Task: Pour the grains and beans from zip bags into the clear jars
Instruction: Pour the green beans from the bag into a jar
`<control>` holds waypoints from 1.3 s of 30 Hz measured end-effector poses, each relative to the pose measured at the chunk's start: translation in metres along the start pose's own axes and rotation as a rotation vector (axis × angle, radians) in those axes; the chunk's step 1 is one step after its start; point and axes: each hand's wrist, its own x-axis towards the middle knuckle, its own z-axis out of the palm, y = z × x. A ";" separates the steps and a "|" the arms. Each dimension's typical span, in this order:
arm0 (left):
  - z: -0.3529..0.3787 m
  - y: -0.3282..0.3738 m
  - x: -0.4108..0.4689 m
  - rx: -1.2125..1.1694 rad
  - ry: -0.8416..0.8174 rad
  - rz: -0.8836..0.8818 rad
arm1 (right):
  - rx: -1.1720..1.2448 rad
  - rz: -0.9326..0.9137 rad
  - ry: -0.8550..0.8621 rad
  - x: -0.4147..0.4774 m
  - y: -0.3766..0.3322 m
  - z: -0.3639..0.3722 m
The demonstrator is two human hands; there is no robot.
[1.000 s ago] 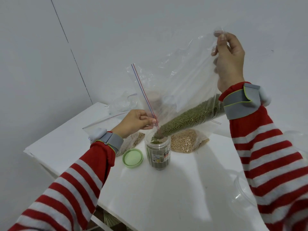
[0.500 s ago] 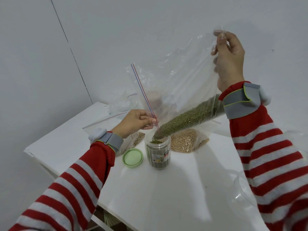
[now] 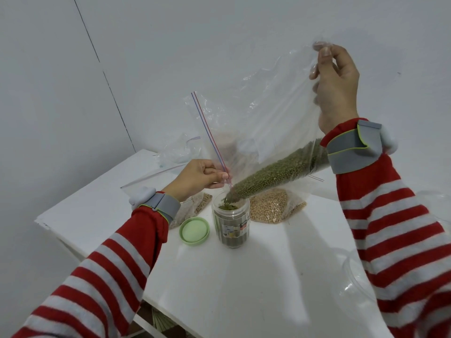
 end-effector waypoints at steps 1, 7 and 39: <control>0.000 0.000 0.000 -0.001 0.000 0.001 | -0.002 0.001 -0.001 0.000 0.000 0.000; 0.000 0.000 0.002 -0.008 0.000 -0.001 | -0.015 0.006 -0.002 -0.001 -0.001 0.000; 0.000 0.004 0.001 -0.027 -0.006 0.003 | -0.018 -0.021 -0.004 0.003 -0.008 0.005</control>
